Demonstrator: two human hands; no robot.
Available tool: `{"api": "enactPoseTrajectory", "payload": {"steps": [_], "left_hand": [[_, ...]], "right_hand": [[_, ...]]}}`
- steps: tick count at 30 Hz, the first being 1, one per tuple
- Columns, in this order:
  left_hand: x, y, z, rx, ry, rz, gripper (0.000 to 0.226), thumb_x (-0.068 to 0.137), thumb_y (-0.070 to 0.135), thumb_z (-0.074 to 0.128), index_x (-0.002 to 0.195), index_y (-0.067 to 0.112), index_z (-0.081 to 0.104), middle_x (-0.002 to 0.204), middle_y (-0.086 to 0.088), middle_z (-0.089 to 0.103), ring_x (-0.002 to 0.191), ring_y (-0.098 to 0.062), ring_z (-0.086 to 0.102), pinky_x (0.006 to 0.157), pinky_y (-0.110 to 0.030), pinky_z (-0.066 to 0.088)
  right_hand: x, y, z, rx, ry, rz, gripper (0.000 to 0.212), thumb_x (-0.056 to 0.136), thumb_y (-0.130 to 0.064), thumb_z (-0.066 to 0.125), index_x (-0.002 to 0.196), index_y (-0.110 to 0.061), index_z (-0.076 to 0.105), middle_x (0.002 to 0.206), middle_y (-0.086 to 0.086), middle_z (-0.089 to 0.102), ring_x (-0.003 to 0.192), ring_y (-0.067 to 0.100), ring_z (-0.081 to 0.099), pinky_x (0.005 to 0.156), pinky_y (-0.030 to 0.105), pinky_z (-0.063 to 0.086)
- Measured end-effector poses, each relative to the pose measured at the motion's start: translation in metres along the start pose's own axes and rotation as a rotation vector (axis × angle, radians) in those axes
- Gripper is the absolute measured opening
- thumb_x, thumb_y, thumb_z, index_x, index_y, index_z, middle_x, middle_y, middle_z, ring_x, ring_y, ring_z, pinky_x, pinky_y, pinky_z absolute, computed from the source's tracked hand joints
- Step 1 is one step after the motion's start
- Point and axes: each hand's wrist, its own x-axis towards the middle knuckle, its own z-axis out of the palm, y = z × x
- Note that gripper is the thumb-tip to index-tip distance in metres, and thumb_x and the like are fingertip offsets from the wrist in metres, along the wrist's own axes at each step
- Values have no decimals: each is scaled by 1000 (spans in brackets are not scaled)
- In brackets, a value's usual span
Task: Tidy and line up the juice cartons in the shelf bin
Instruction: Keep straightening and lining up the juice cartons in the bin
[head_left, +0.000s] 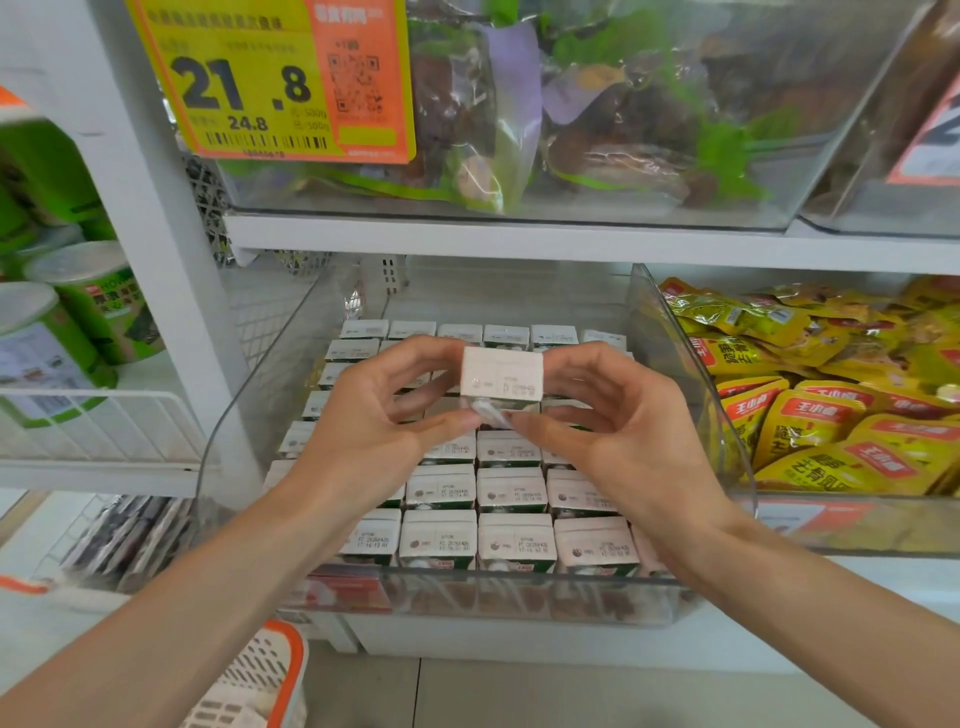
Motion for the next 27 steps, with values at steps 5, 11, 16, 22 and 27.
{"api": "enactPoseTrajectory", "payload": {"steps": [5,11,16,22,27], "left_hand": [[0,0,1,-44,11,-9,46,74,28,87,117,39,75,120,15,76,113,-11,73,91,-36,61],[0,1,5,-166,-31,-61,37,87,28,71,124,34,74,115,8,79,102,-15,77,74,-25,64],[0,0,6,-124,-60,-52,46,82,28,77,126,39,70,122,15,75,111,-8,74,80,-25,63],[-2,2,6,22,-194,-17,47,89,39,76,135,41,67,132,24,69,123,0,65,92,-24,59],[0,1,5,142,-126,78,58,81,25,83,129,50,63,129,29,69,123,5,64,105,-25,53]], "right_hand": [[1,-1,-1,122,18,66,26,89,-14,83,114,-22,77,109,-7,81,103,12,77,87,19,59],[2,-3,0,234,48,276,23,94,-24,76,116,-16,75,101,8,83,98,30,79,96,46,62],[3,-10,1,308,-90,325,26,107,-23,59,126,-10,72,112,7,81,106,23,78,98,36,58],[-1,-9,1,108,-139,194,45,87,-29,85,129,-24,70,124,-10,76,112,7,74,99,32,58],[0,-7,-1,-1,-112,-11,56,74,-16,94,125,-21,70,123,-14,76,121,3,69,106,21,53]]}}
